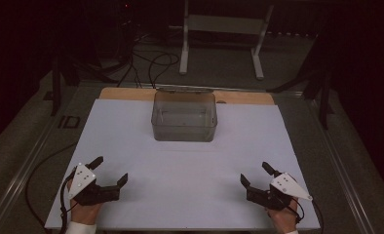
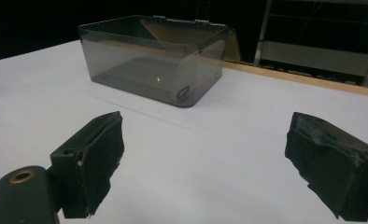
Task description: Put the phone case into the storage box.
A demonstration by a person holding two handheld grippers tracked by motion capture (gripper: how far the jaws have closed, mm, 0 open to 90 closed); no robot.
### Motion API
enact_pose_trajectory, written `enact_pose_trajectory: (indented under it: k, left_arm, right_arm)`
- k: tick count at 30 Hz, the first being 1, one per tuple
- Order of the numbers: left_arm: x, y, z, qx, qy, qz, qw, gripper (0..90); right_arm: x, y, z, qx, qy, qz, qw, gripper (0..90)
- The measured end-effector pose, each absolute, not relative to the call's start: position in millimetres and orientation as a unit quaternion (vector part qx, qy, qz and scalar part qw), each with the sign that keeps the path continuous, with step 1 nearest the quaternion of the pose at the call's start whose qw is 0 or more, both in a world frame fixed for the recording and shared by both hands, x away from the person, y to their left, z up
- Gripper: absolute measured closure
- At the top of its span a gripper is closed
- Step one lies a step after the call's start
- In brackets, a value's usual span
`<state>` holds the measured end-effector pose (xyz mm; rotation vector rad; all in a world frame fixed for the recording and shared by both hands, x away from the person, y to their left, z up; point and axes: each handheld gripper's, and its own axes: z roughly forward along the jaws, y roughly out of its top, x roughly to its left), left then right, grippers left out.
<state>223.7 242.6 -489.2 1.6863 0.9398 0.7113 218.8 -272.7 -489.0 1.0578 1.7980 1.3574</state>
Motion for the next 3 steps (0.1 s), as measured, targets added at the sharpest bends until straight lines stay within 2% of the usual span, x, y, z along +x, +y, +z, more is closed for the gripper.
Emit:
enact_pose_trajectory:
  k: [3]
  left_arm:
    - [223.9, 240.8, -489.9, 0.704, 0.391, 0.295, 0.514, 0.2]
  right_arm:
    - [219.2, -272.8, -488.4, 0.404, 0.683, 0.519, 0.316, 11.3]
